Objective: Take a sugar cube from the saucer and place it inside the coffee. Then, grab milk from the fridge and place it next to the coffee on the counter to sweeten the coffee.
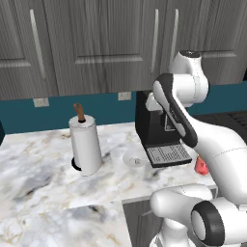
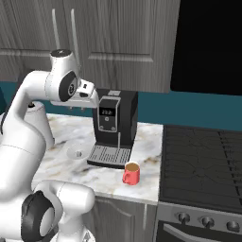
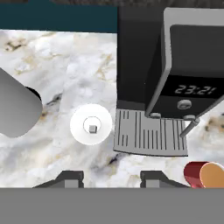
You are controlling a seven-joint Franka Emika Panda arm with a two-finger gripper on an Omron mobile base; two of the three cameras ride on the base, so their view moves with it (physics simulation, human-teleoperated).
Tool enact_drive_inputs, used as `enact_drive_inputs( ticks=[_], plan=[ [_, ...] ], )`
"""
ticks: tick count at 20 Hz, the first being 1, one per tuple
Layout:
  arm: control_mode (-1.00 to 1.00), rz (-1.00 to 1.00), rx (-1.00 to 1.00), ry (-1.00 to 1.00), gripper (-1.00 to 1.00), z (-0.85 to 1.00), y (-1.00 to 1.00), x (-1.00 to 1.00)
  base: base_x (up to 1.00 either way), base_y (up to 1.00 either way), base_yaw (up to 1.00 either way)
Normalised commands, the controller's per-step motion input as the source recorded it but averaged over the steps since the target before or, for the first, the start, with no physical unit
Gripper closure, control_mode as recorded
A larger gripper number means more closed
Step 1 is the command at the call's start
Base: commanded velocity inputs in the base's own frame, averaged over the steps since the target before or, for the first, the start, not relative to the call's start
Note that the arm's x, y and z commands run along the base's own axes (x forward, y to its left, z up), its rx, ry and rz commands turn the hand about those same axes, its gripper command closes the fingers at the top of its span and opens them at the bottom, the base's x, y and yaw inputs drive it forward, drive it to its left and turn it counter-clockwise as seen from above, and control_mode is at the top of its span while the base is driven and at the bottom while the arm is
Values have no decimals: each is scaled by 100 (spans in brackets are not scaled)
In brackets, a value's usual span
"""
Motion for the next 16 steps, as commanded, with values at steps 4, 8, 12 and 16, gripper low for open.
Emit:
enact_drive_inputs(
  ticks=[4, 8, 12, 16],
  plan=[
    [-100, 1, -1, -1, -100, 0, 7, -3, 0, 0, 0],
    [-100, 4, -18, 0, -100, -12, 46, -18, 0, 0, 0],
    [-100, 0, -20, 4, -100, -81, 81, -24, 0, 0, 0],
    [-100, -2, -11, 20, -100, -100, 73, -4, 0, 0, 0]
  ],
)
